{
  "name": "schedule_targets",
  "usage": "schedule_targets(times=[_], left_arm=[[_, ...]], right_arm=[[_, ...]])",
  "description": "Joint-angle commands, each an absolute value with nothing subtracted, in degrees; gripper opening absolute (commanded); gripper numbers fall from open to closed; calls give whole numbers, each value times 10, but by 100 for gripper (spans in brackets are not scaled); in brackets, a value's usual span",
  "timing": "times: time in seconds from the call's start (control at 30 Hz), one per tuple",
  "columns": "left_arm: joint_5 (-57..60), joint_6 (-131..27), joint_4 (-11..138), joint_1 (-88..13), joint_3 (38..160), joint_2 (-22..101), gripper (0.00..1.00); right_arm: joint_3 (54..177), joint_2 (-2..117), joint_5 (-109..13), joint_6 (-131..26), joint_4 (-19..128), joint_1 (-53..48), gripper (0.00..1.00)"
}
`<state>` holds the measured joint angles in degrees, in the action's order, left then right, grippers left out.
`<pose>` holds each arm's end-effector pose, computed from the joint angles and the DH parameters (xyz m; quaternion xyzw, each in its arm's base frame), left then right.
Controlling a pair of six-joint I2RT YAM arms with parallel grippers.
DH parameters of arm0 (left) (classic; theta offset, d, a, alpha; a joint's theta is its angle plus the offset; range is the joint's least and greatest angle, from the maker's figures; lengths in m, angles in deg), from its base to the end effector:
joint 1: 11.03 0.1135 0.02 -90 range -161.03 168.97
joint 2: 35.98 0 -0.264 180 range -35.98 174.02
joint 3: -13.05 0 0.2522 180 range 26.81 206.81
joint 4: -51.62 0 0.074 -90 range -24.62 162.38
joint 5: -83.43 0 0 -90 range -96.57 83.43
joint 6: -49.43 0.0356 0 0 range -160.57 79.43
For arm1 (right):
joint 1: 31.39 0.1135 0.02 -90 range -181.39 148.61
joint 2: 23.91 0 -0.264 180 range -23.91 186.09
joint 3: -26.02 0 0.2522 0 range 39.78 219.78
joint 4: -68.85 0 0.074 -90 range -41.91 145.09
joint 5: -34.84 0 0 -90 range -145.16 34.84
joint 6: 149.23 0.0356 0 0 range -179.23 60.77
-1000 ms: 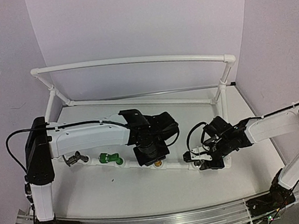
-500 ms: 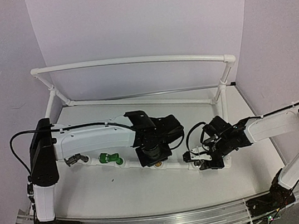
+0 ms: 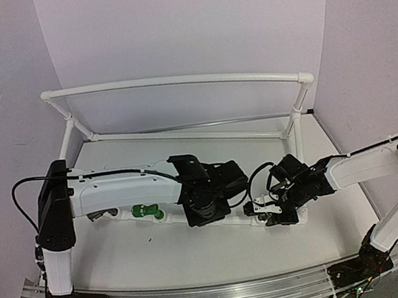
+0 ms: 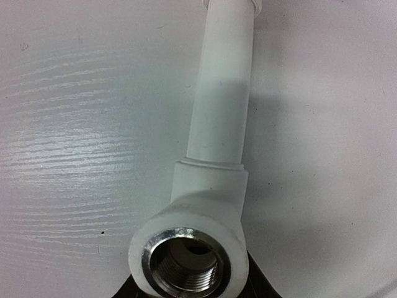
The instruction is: Install the water faucets
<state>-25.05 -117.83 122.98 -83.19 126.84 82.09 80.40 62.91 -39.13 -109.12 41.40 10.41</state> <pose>0.1402 -0.3987 0.2232 -0.0636 0.9774 -0.0770 0.1862 0.1966 0.1890 0.1482 -0.7113 0.6401 0.1162 0.2661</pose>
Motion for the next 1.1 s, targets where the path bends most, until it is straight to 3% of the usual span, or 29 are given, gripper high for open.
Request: schedule_targets(times=[0.0,1.07], left_arm=[[-222,-1163,1245,-844,1289,857,0],[-146,-899,1182,-809,1237,834,0]], right_arm=[[826,643,-311,-1050,437,125,0],[824,641,-309,-1055,435,125,0]])
